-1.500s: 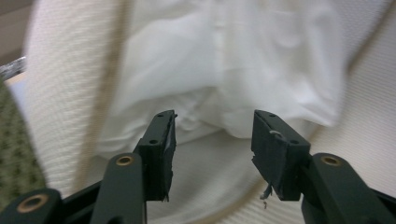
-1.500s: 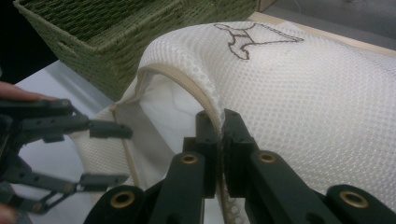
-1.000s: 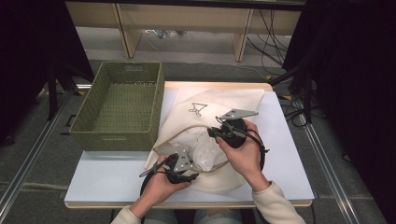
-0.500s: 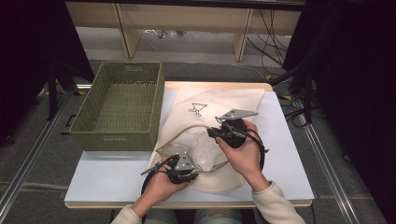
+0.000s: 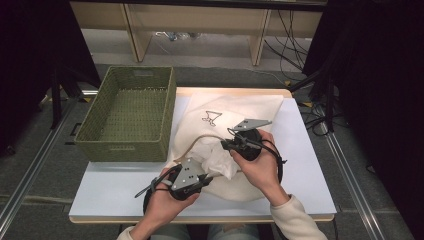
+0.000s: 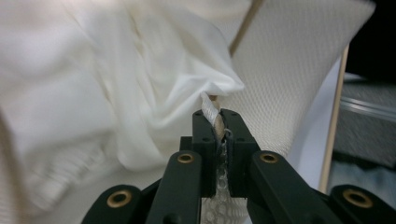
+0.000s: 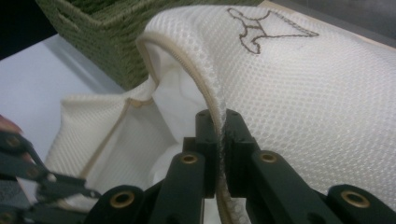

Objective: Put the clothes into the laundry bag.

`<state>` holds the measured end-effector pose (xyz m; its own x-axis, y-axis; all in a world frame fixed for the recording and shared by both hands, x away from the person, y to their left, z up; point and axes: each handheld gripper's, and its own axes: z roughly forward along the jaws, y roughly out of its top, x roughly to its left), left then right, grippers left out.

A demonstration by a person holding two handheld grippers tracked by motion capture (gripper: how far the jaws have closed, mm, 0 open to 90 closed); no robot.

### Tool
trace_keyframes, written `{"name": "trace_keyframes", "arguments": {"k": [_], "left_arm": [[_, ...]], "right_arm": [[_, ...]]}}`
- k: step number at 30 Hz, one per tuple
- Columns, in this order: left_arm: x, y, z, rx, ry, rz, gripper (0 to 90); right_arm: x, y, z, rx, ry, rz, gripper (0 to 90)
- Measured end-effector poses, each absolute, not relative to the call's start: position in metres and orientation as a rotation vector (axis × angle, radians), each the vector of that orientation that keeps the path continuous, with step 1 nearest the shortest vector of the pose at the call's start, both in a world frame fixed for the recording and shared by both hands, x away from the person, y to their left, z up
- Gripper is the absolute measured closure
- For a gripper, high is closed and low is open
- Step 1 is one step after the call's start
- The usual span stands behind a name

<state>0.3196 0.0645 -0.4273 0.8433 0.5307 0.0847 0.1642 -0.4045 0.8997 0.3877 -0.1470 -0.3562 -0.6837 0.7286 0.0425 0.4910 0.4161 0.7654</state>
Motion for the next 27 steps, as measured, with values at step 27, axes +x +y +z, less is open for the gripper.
{"name": "trace_keyframes", "arguments": {"k": [27], "left_arm": [[0.319,0.071,-0.413,1.892,0.450,0.513,84.4]], "right_arm": [[0.397,-0.143,-0.383,1.050,2.512,0.938,86.7]]}}
